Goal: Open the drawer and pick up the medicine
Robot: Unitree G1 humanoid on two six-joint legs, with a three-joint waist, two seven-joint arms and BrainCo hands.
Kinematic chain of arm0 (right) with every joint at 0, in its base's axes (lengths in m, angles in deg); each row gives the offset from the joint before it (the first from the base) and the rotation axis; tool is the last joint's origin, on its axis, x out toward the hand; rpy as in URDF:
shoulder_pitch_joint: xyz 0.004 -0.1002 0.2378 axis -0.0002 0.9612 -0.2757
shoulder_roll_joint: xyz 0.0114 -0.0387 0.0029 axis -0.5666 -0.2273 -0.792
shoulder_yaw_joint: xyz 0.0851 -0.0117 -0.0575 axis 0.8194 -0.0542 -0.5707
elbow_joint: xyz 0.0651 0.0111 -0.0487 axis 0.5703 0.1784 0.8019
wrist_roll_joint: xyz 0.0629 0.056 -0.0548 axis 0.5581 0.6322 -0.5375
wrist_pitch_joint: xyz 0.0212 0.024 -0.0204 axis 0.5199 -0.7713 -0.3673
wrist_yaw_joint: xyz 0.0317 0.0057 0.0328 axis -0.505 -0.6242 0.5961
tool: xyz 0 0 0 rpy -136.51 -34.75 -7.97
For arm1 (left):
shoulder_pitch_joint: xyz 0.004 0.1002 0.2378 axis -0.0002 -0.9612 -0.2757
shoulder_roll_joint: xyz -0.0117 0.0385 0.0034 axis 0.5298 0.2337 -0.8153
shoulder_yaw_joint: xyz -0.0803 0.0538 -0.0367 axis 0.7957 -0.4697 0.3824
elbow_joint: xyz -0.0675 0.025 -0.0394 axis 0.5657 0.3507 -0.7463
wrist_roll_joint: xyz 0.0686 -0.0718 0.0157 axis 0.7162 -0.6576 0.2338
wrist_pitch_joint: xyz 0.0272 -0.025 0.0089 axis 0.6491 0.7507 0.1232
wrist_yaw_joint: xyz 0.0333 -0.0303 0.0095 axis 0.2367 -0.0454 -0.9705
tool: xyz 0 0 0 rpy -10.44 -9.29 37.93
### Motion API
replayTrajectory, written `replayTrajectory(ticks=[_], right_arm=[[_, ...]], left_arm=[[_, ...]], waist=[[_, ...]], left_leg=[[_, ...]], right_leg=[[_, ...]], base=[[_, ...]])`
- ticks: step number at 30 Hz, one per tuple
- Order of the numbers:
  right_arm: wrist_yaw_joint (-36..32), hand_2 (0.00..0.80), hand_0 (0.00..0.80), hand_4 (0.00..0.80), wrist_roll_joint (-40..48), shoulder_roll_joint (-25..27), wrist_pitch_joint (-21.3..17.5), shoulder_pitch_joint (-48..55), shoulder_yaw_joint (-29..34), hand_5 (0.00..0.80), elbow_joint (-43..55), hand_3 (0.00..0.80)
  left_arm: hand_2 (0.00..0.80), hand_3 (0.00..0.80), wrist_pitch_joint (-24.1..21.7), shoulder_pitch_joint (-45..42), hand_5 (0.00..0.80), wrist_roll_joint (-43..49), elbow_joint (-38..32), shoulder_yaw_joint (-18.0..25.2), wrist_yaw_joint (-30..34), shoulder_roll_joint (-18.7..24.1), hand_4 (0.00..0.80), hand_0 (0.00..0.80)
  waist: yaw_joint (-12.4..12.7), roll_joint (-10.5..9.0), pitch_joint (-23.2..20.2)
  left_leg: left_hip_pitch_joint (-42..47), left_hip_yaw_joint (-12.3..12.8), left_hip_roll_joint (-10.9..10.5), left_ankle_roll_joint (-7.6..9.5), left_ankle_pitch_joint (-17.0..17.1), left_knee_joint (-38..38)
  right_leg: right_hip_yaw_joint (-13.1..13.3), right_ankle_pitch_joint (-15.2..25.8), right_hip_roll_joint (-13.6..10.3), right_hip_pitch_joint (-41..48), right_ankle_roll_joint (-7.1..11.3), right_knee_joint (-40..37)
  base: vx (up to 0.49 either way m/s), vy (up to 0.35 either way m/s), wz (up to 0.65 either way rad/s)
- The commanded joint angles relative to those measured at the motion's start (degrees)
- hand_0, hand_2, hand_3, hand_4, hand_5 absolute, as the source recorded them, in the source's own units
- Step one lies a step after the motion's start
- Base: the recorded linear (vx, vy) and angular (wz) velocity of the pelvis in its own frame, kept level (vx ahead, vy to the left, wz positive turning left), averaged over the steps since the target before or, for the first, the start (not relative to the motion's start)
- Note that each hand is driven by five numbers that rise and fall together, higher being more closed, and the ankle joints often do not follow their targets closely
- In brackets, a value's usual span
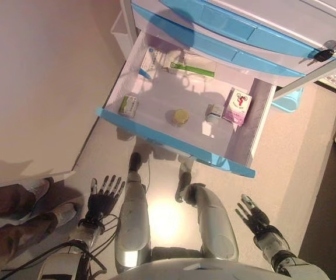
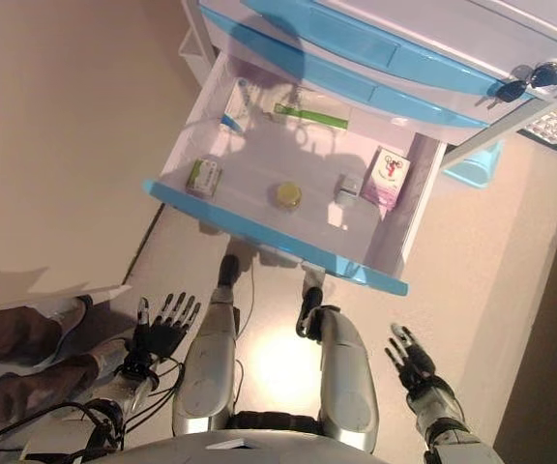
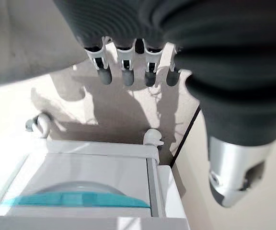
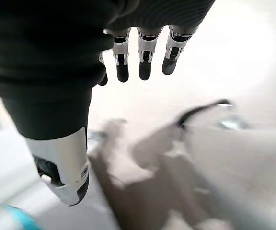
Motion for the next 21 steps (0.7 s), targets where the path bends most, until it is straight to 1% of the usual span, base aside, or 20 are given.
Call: replayTrajectory(ticks=[1,3,5,7,9,10,11,14,16,18,19,21], right_arm=[[5.0,0.000,0.000,0.000,1.4,4.2,-7.3,4.4,2.9,0.000,6.5,0.000],[7.6,0.000,0.000,0.000,0.7,4.8,-10.5,5.4,5.3,0.000,9.9,0.000],[9.1,0.000,0.000,0.000,0.9,5.7,-11.7,5.9,7.4,0.000,13.1,0.000],[11.3,0.000,0.000,0.000,0.4,7.1,-13.8,6.3,9.5,0.000,16.5,0.000],[15.1,0.000,0.000,0.000,-2.4,9.2,-15.7,6.3,11.5,0.000,21.5,0.000],[15.3,0.000,0.000,0.000,-2.6,9.3,-16.0,6.3,11.6,0.000,21.9,0.000],[18.9,0.000,0.000,0.000,-5.3,10.9,-17.4,6.3,12.8,0.000,27.1,0.000],[22.5,0.000,0.000,0.000,-11.8,12.8,-20.8,6.2,15.0,0.000,35.0,0.000],[26.4,0.000,0.000,0.000,-19.6,13.9,-21.3,6.1,15.9,0.000,42.2,0.000],[28.7,0.000,0.000,0.000,-25.9,14.8,-21.4,6.2,16.5,0.000,47.9,0.000],[30.5,0.000,0.000,0.000,-29.9,15.5,-20.9,6.3,16.5,0.000,52.0,0.000],[31.7,0.000,0.000,0.000,-36.1,16.5,-20.5,6.7,16.6,0.000,58.1,0.000]], left_arm=[[0.000,0.000,-0.6,-5.7,0.000,2.8,-2.8,2.2,-1.0,1.4,0.000,0.000],[0.000,0.000,-0.1,-7.4,0.000,4.0,-3.7,3.3,-1.7,2.0,0.000,0.000],[0.000,0.000,-0.1,-8.6,0.000,5.3,-4.4,3.7,-1.8,2.4,0.000,0.000],[0.000,0.000,-0.4,-9.8,0.000,6.2,-4.7,3.6,-1.4,2.5,0.000,0.000],[0.000,0.000,-0.5,-10.9,0.000,6.4,-4.8,3.9,-1.0,2.5,0.000,0.000],[0.000,0.000,-0.5,-11.0,0.000,6.4,-4.8,3.9,-1.0,2.5,0.000,0.000],[0.000,0.000,-0.4,-11.9,0.000,6.1,-5.4,3.7,-1.2,2.5,0.000,0.000],[0.000,0.000,-0.4,-12.7,0.000,6.2,-6.2,3.1,-1.8,2.2,0.000,0.000],[0.000,0.000,0.0,-13.3,0.000,6.1,-6.5,3.1,-2.0,1.8,0.000,0.000],[0.000,0.000,-0.2,-13.9,0.000,6.5,-7.1,3.0,-2.5,1.3,0.000,0.000],[0.000,0.000,-0.5,-14.5,0.000,7.0,-7.6,3.0,-2.7,0.9,0.000,0.000],[0.000,0.000,-0.6,-15.5,0.000,7.6,-8.4,3.4,-2.8,0.5,0.000,0.000]], waist=[[-1.1,-1.75,-4.0],[-1.5,-2.07,-4.8],[-1.9,-2.35,-5.6],[-2.1,-2.49,-6.2],[-2.5,-2.55,-6.9],[-2.6,-2.56,-7.0],[-2.9,-2.59,-7.3],[-3.4,-2.59,-7.9],[-3.7,-2.45,-7.9],[-3.9,-2.47,-8.3],[-3.8,-2.44,-8.2],[-3.9,-2.53,-8.6]], left_leg=[[-0.4,2.7,-4.1,5.66,-7.1,5.1],[0.5,3.4,-3.8,5.86,-7.3,4.5],[1.4,4.0,-3.6,5.99,-7.6,3.9],[2.2,4.6,-3.5,6.11,-7.8,3.3],[3.2,5.2,-3.3,6.15,-7.9,2.3],[3.1,5.2,-3.3,6.17,-7.6,2.0],[3.8,5.8,-3.2,6.15,-8.0,1.7],[4.0,6.4,-3.2,6.24,-7.9,0.9],[4.2,6.9,-3.1,6.38,-8.4,0.9],[4.1,7.0,-3.3,6.51,-8.2,0.6],[4.4,7.1,-3.3,6.56,-8.7,0.8],[4.3,7.2,-3.4,6.74,-8.5,0.3]], right_leg=[[0.7,9.8,-0.3,3.6,6.18,-11.5],[1.2,10.2,-0.4,4.5,6.65,-12.8],[1.8,10.6,-0.4,5.4,6.97,-14.0],[2.1,11.1,-0.7,6.4,7.37,-15.4],[2.4,11.5,-1.0,7.3,7.76,-16.6],[2.4,11.8,-1.0,7.2,7.78,-16.9],[2.7,11.8,-1.2,7.7,8.05,-17.5],[3.1,12.7,-1.6,7.9,8.49,-18.9],[3.6,12.7,-1.7,8.2,8.74,-19.6],[3.7,13.1,-1.8,8.3,8.86,-20.5],[3.9,12.9,-1.8,8.7,8.96,-20.6],[3.9,13.1,-2.0,8.7,9.09,-21.1]], base=[[0.032,-0.024,-0.14],[0.034,-0.030,-0.14],[0.034,-0.023,-0.18],[0.034,-0.003,-0.19],[0.035,0.013,-0.14],[0.032,0.031,-0.09],[0.011,0.035,-0.06],[0.009,0.052,-0.16],[-0.005,0.059,-0.14],[-0.005,0.049,-0.13],[0.000,0.040,-0.12],[-0.001,0.038,-0.05]])
